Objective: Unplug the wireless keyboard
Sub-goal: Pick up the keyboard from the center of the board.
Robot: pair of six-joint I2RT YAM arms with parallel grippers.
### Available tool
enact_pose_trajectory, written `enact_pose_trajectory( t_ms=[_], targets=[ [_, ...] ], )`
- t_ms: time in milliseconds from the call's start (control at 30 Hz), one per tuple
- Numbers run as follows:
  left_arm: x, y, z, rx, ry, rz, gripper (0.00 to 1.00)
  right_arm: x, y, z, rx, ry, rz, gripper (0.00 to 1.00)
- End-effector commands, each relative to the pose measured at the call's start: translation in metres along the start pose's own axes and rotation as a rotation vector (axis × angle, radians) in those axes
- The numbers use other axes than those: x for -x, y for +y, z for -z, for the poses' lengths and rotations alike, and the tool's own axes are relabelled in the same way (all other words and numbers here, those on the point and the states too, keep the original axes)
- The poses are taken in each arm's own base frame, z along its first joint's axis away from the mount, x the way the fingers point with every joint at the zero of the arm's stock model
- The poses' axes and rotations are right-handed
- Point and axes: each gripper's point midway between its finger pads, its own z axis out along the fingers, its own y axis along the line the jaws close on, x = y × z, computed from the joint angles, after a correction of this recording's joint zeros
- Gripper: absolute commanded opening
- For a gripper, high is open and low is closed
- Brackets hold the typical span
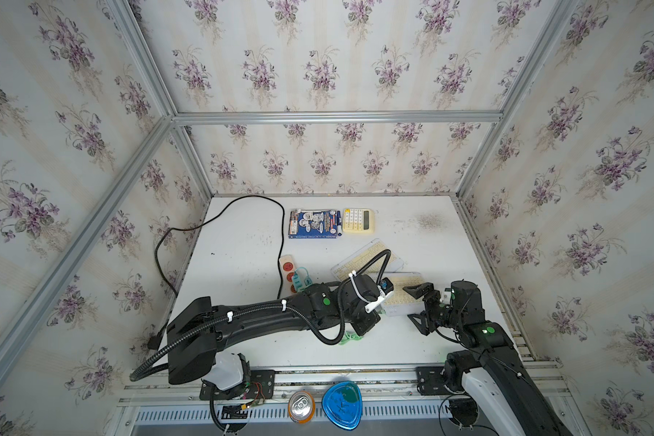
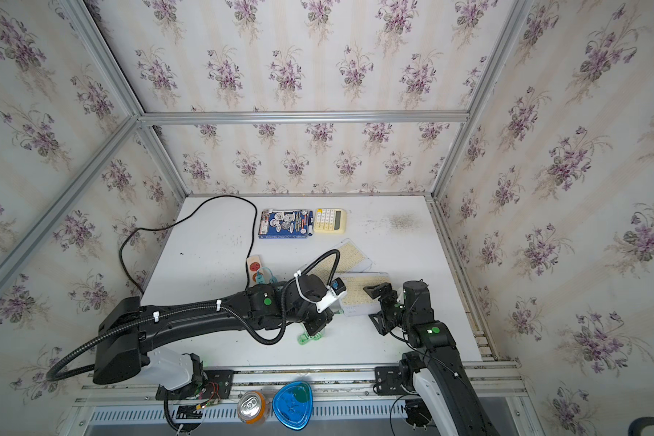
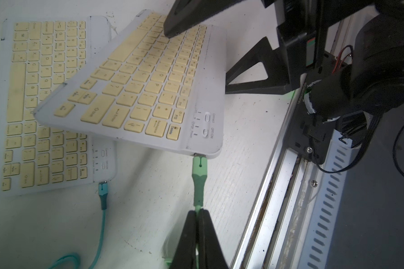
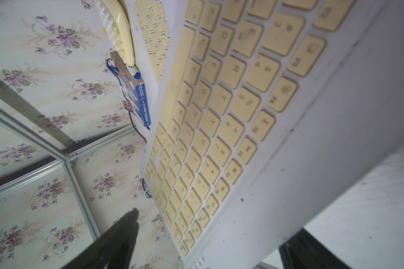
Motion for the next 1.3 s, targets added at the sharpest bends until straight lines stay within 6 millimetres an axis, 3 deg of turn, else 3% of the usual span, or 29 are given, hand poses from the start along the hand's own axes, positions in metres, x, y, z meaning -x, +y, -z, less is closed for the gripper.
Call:
enact_pose_trajectory(
  t_ms=[0, 633, 800, 1000, 1100, 1167, 1267],
  targets=[
    [0.006, -0.006, 0.004, -0.028, -0.020, 0.005, 0.00, 0.010, 0.001, -0.005, 0.048, -0.048, -0.031, 0.93],
    [0.019, -0.021, 0.001, -0.095, -0.013, 0.012, 0.00, 0.028, 0.016, -0.028, 0.198, -0.087, -0.095, 0.86],
    [0.018, -0.021, -0.001, -0.096, -0.007, 0.013, 0.00, 0.031, 0.015, -0.028, 0.219, -0.104, -0.111, 0.67],
    [0.019, -0.021, 0.001, -0.093, -0.013, 0.018, 0.03, 0.034, 0.015, -0.028, 0.226, -0.117, -0.109, 0.24],
    [0.022, -0.021, 0.002, -0.093, -0.020, 0.023, 0.15, 0.034, 0.019, -0.028, 0.239, -0.121, -0.103, 0.07],
    [0.022, -0.022, 0.004, -0.092, -0.025, 0.024, 0.37, 0.035, 0.023, -0.026, 0.257, -0.128, -0.089, 0.00],
    [0.025, -0.019, 0.012, -0.072, -0.049, 0.028, 0.64, 0.039, 0.034, -0.021, 0.296, -0.160, -0.052, 0.00]
  ],
)
